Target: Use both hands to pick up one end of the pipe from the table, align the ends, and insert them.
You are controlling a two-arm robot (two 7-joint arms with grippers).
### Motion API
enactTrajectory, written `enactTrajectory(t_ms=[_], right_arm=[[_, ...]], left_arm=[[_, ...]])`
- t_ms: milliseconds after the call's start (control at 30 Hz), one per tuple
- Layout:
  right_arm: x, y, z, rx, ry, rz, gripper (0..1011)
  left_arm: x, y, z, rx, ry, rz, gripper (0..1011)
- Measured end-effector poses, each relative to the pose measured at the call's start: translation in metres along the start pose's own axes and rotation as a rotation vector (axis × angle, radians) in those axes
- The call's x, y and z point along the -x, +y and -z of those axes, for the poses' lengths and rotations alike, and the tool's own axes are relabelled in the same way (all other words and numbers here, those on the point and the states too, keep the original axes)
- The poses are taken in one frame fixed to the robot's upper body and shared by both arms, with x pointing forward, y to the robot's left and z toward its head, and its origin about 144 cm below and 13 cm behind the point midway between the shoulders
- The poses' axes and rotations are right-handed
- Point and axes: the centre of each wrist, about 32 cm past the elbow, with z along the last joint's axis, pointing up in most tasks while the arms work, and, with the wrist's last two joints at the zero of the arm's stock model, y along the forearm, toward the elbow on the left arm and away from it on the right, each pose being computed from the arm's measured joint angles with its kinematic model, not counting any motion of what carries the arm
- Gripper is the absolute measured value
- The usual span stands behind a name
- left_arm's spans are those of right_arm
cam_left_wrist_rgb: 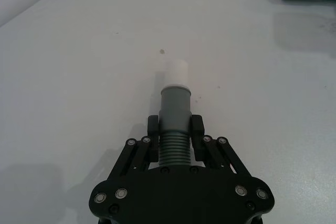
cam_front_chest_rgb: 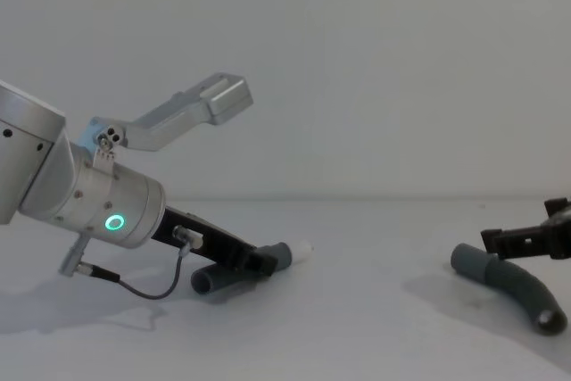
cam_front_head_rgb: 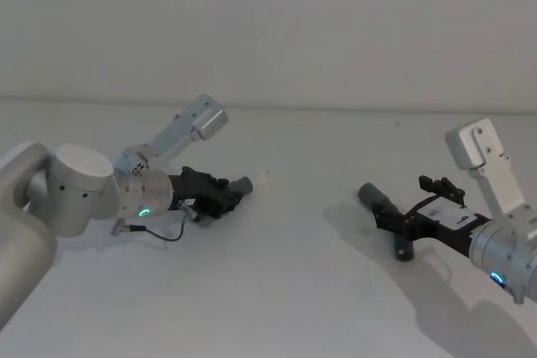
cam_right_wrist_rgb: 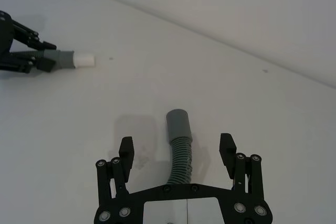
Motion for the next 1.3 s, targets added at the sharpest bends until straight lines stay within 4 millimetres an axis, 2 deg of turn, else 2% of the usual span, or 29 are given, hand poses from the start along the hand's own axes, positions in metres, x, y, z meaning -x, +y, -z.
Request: enactTrajectory(t_ms=[600, 1300], right_arm=[[-0.018, 0.017, -0.003, 0.091, 0.015, -0.040, 1001], [-0.023, 0.032, -0.003, 0.137, 0.120, -0.098, 1001]], left_arm=[[0.000, 0.000, 0.000, 0.000, 0.000, 0.000, 345], [0.000, 0.000, 0.000, 0.000, 0.000, 0.000, 345]])
